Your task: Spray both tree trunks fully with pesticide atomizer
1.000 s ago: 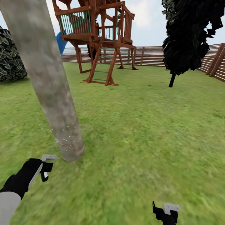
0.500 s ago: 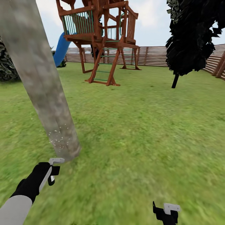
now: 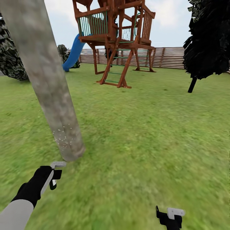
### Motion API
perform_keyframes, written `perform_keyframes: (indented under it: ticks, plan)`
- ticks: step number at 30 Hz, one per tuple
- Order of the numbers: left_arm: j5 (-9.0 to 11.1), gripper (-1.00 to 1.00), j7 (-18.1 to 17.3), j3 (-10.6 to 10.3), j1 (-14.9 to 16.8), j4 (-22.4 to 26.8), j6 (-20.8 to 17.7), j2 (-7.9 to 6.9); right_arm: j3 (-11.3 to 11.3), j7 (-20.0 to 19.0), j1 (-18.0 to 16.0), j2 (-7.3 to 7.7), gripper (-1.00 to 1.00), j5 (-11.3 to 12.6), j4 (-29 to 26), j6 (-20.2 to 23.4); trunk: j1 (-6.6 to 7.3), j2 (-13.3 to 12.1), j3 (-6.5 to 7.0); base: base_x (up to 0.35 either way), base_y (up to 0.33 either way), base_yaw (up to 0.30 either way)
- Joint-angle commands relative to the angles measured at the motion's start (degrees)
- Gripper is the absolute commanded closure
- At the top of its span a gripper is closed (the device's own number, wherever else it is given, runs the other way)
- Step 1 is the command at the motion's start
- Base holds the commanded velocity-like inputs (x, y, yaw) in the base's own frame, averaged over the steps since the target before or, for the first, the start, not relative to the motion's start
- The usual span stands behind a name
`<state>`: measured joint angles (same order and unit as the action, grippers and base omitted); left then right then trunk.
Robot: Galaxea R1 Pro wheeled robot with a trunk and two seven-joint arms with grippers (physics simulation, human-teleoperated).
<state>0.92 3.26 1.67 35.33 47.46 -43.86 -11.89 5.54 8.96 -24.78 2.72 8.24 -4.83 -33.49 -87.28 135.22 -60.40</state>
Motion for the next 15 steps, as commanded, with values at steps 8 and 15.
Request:
perform_keyframes:
  ticks: [8, 15]
  plan:
    - [-0.3, 1.00, 0.2, 0.0, 0.0, -0.2, -0.5, -0.32, 0.0, 0.0, 0.0, 0.00, -1.00, 0.0, 0.0, 0.0, 0.00, 0.0, 0.00, 0.144, -0.267, 0.118]
    - [-0.2, 1.00, 0.1, -0.1, 0.0, -0.8, -0.6, -0.15, 0.0, 0.0, 0.0, 0.00, -1.00, 0.0, 0.0, 0.0, 0.00, 0.0, 0.00, 0.157, -0.261, 0.276]
